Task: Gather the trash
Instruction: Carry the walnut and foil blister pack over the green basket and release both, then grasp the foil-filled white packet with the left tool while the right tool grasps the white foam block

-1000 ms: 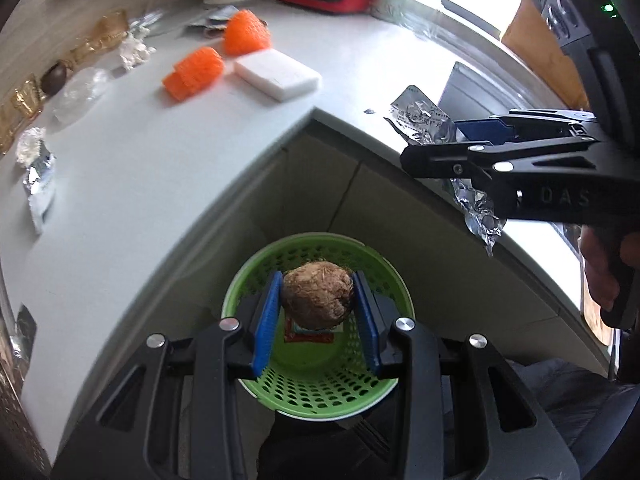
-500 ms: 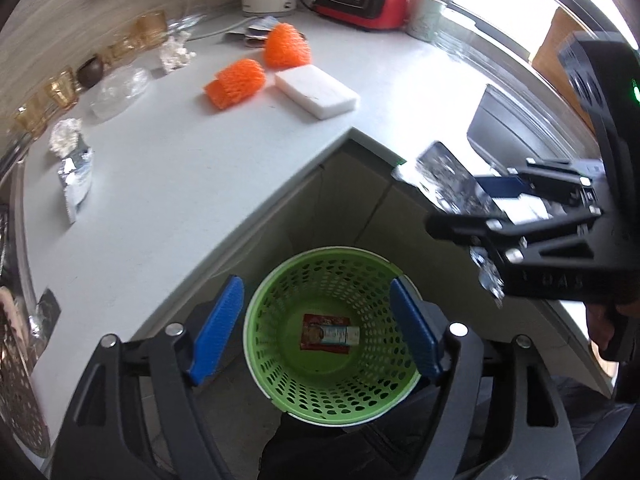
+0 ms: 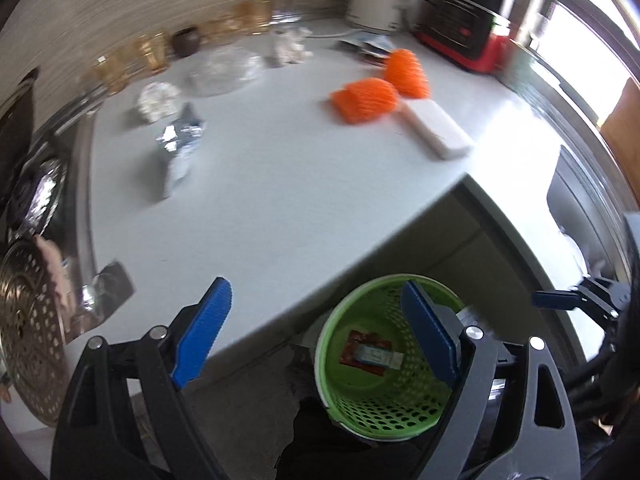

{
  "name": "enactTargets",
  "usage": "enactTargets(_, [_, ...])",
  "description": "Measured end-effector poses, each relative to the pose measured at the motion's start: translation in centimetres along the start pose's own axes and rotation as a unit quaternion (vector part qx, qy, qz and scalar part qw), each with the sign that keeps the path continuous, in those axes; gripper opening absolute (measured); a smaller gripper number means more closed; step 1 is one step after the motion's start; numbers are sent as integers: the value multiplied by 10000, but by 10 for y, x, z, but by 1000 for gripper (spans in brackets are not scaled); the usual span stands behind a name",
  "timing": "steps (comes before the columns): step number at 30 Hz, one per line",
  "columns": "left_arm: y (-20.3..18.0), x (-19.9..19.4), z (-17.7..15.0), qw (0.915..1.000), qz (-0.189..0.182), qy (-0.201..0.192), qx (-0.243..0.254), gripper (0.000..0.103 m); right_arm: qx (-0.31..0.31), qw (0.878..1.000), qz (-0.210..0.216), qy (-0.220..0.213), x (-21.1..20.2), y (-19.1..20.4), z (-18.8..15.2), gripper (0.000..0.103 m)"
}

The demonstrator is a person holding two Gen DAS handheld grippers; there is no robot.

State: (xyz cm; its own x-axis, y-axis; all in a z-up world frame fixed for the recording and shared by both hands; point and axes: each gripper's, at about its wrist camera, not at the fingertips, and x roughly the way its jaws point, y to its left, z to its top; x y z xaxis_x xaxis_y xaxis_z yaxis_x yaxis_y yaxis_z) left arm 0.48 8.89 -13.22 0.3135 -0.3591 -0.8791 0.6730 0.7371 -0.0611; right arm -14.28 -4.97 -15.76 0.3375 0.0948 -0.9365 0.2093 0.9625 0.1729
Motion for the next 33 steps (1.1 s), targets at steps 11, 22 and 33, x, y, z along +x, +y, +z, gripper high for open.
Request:
enactTargets(11, [42,0,11,9980,375,-101,-501,84,361,9978,-172,-534,-9,-10,50,90])
enactTargets(22, [77,20,34,9943,851,-229,-601,85,698,9936,-550,-698,-5,-40,85,95])
enactTargets(33, [102,68,83,9929,962,-253,-652,85,1076,9870,-947,-725,28,-87,145,95])
